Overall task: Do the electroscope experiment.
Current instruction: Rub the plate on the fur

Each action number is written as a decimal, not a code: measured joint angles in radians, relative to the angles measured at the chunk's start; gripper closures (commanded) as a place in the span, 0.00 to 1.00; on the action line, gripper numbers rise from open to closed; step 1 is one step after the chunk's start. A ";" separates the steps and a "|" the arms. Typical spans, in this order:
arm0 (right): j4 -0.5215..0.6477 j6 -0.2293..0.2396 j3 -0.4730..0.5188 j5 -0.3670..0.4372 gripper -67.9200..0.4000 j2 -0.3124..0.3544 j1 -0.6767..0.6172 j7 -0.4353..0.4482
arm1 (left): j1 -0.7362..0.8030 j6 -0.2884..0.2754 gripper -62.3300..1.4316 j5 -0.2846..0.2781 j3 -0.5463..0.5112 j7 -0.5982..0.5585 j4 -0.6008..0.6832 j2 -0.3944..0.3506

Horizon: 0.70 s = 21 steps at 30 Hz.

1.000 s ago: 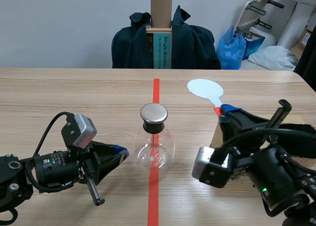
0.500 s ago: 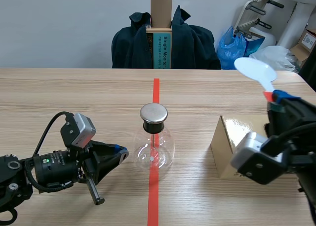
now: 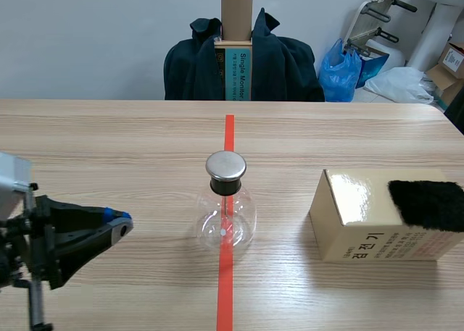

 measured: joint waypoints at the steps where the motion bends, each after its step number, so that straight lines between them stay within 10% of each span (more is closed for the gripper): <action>1: 0.006 0.000 0.020 0.016 0.98 0.000 -0.018 0.010 | 0.040 -0.012 0.93 -0.014 -0.036 0.009 0.034 -0.017; 4: 0.009 0.000 0.073 0.065 0.98 0.000 -0.065 0.037 | 0.168 -0.044 0.78 -0.052 -0.158 0.017 0.127 -0.056; 9: 0.008 0.000 0.146 0.152 0.98 -0.003 -0.137 0.089 | 0.349 -0.043 0.00 -0.082 -0.351 0.008 0.230 -0.069; 21: -0.261 -0.002 0.178 0.191 0.98 -0.056 -0.111 0.293 | 0.435 -0.042 0.00 -0.105 -0.420 -0.009 0.262 -0.055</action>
